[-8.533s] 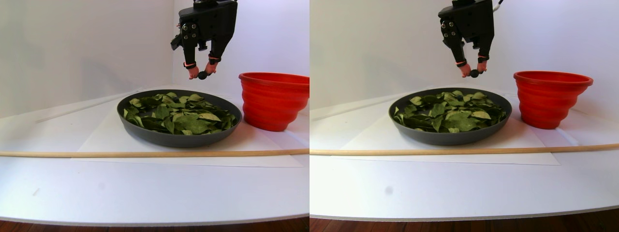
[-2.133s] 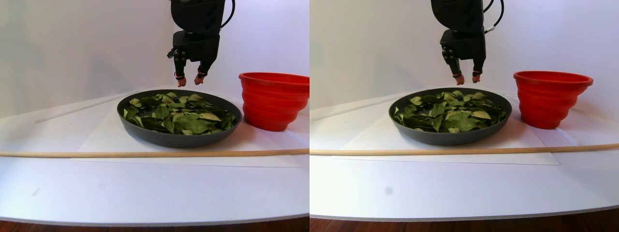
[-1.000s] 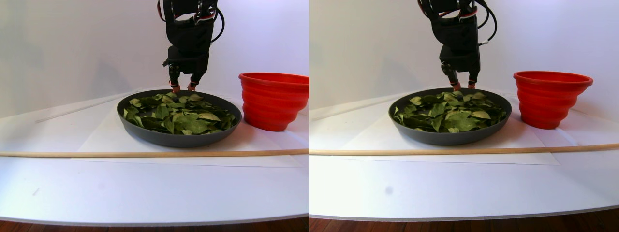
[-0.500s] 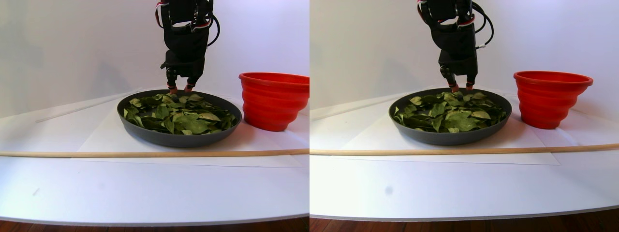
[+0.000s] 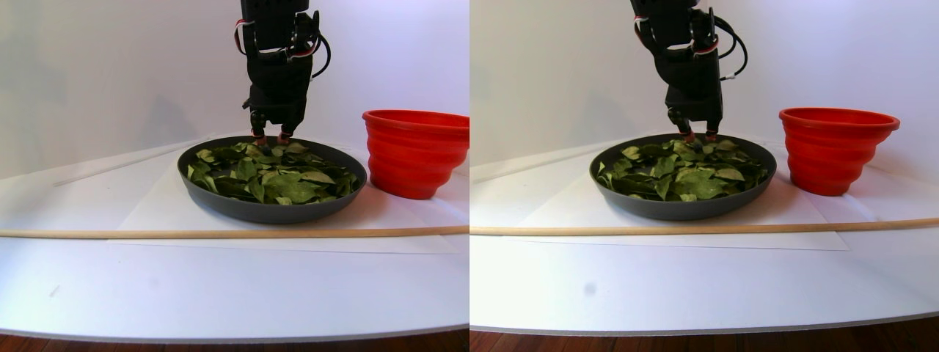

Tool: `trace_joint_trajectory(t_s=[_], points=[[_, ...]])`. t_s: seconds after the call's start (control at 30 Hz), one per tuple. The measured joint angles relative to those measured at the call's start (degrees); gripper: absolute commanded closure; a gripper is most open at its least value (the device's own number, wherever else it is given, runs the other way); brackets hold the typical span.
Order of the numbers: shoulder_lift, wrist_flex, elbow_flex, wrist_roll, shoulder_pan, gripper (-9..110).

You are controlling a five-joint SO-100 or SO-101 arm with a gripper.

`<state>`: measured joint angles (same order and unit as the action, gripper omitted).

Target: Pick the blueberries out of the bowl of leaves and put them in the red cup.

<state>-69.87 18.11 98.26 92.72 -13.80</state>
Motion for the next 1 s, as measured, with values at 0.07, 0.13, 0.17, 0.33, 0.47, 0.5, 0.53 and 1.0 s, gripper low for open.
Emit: trace_joint_trajectory(t_s=[0.07,0.13,0.17,0.33,0.47,0.5,0.53,1.0], points=[[0.0,0.0,-0.3,-0.2,0.2,84],[0.0,0.3,-0.8,-0.2,0.2,84],[0.0,0.5,-1.1,-0.2,0.2,84],[2.4,1.1,-2.9,-0.2,0.3,84],[3.4,1.3,-3.6,-0.2,0.6,83],[3.8,1.5,-4.0,-0.2,0.7,83],[4.0,1.6,-4.2,-0.2,0.7,83],[7.3,2.2,-7.5,-0.2,0.7,82]])
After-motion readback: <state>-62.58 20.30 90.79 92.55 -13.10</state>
